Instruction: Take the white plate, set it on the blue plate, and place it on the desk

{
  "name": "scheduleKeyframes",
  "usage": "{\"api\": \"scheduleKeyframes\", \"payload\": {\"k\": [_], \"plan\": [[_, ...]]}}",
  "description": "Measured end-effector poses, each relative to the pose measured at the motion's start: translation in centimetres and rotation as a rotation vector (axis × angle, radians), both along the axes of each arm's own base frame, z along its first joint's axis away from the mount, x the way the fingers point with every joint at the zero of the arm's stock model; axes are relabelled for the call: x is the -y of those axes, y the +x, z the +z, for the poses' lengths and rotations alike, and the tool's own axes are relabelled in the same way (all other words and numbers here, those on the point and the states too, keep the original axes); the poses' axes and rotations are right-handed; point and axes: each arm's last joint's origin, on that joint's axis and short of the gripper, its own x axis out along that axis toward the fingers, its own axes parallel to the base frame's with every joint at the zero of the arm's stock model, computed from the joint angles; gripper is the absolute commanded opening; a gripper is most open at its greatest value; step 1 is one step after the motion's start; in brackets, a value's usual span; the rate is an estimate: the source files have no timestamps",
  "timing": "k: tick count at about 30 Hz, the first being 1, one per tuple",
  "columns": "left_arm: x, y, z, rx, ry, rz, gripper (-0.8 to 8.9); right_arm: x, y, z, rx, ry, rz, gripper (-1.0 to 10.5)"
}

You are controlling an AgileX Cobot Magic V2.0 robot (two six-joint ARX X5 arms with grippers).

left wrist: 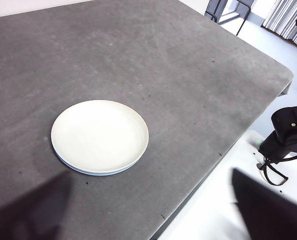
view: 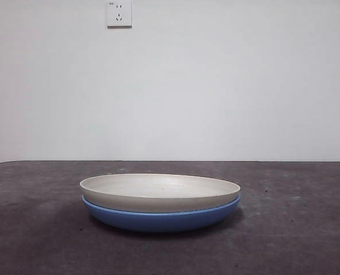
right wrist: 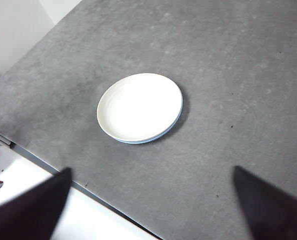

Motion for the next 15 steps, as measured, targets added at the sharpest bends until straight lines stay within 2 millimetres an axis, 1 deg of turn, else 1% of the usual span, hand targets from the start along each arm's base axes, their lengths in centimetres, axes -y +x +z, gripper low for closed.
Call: {"api": "scheduleKeyframes", "payload": {"k": [1,2,3,15], "plan": [[0.00,0.00,0.00,0.000,0.000,0.000,0.24,0.00,0.00,0.00,0.000,0.000,0.000,-0.1],[0.00,0.00,0.00,-0.001,0.000,0.000,0.14,0.00,0.00,0.00,0.000,0.000,-0.001,0.2],[0.00,0.00,0.00,-0.001,0.000,0.000,0.27,0.00,0.00,0.00,0.000,0.000,-0.001,0.2],[0.00,0.00,0.00,-0.001,-0.001,0.000,0.28,0.00,0.05,0.05,0.008,-0.001,-0.010,0.2]]}}
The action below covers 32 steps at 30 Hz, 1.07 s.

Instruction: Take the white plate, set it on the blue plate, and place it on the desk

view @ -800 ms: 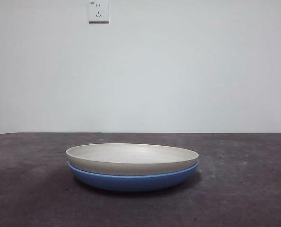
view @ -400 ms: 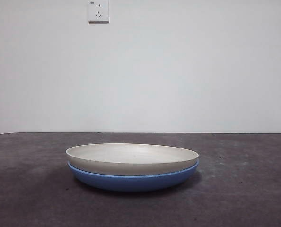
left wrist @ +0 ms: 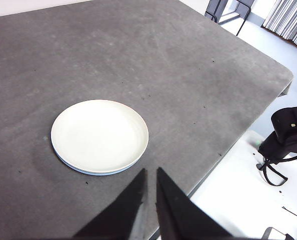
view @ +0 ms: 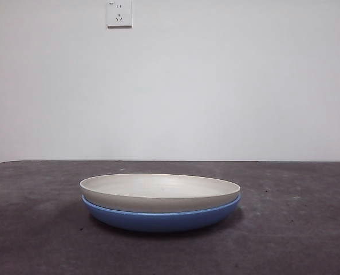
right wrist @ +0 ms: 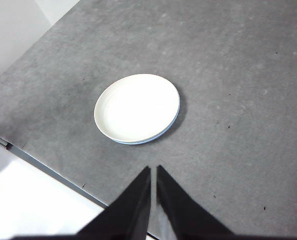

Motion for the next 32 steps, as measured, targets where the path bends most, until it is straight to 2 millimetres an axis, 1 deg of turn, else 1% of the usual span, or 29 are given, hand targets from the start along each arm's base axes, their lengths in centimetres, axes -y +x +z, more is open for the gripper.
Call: {"api": "scheduleKeyframes", "payload": {"k": [10,13,16,19,23,27,32], "plan": [[0.0,0.1,0.0,0.001,-0.001,0.020,0.28,0.0,0.0,0.0,0.001,-0.001,-0.003,0.2],[-0.1,0.5,-0.2,0.001,-0.001,0.098,0.28,0.0,0.0,0.0,0.001,-0.001,-0.003,0.2],[-0.3,1.2,-1.3,-0.026,0.013,0.211,0.28,0.0,0.0,0.0,0.001,-0.001,-0.003,0.2],[-0.6,2.1,-3.4,-0.058,0.025,0.332,0.28,0.0,0.0,0.0,0.001,-0.001,-0.003,0.2],[-1.0,3.3,-7.3,-0.029,0.020,0.452,0.28,0.0,0.0,0.0,0.001,-0.001,-0.003,0.2],[-1.4,5.0,-11.3,0.125,-0.024,0.529,0.28,0.0,0.0,0.0,0.001,-0.001,-0.003,0.2],[-1.7,6.4,-16.0,0.319,-0.071,0.565,0.28,0.0,0.0,0.0,0.001,-0.001,-0.003,0.2]]}}
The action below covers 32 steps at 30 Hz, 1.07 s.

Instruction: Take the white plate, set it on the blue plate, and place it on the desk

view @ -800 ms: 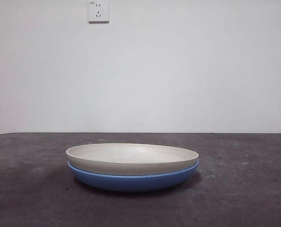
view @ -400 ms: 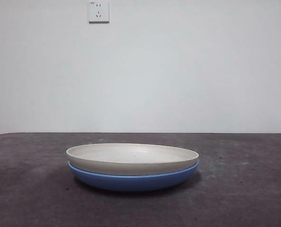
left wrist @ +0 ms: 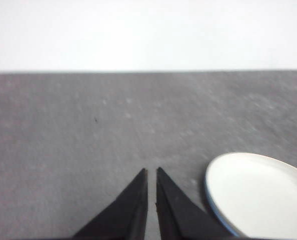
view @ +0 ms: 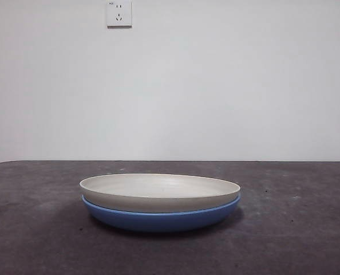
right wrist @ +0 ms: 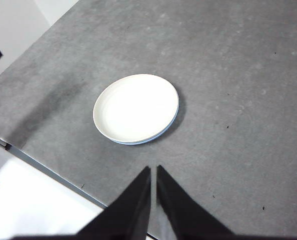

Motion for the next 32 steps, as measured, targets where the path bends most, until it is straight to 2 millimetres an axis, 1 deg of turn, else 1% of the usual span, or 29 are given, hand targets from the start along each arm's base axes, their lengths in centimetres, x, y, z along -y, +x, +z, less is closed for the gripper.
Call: {"api": "scheduleKeyframes", "payload": {"k": [4,6,8,15,18,32], "plan": [[-0.1,0.7,-4.0,0.031,0.005,0.017,0.28,0.0,0.0,0.0,0.000,0.000,0.000,0.2],[-0.2,0.8,-5.5,0.006,0.009,0.047,0.28,0.0,0.0,0.0,0.000,0.000,0.000,0.2],[-0.4,0.9,-6.5,-0.016,0.018,0.102,0.28,0.0,0.0,0.0,0.000,0.000,0.000,0.2],[-0.8,1.0,-7.7,-0.010,0.045,0.270,0.28,0.0,0.0,0.0,0.000,0.000,0.000,0.2],[-0.9,1.0,-8.4,-0.023,0.048,0.280,0.28,0.0,0.0,0.0,0.000,0.000,0.000,0.2],[-0.9,0.7,-8.3,0.001,0.048,0.297,0.28,0.0,0.0,0.0,0.000,0.000,0.000,0.2]]}}
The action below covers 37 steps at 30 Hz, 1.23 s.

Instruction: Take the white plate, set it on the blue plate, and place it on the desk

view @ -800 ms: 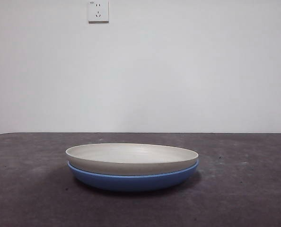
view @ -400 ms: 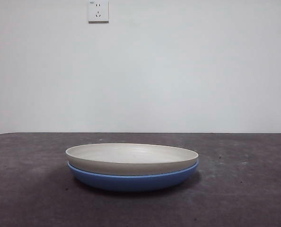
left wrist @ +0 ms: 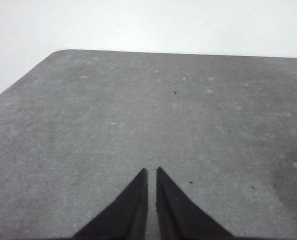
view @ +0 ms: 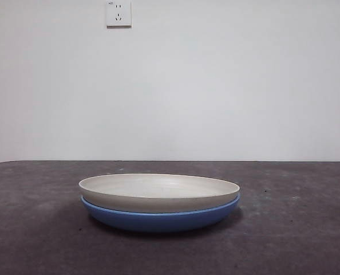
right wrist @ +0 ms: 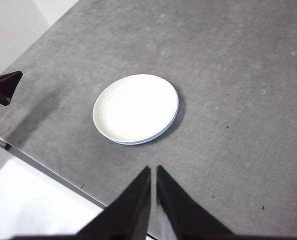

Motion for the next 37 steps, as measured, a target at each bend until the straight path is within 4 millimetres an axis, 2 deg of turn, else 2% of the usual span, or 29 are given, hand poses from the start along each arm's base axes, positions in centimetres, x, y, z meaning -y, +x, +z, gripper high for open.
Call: {"api": "scheduleKeyframes", "payload": {"k": [32,37], "plan": [[0.00,0.00,0.00,0.000,0.000,0.000,0.28,0.00,0.00,0.00,0.000,0.000,0.000,0.2],[0.00,0.00,0.00,0.000,0.000,0.000,0.28,-0.01,0.12,-0.13,0.022,-0.040,-0.073,0.2]]}}
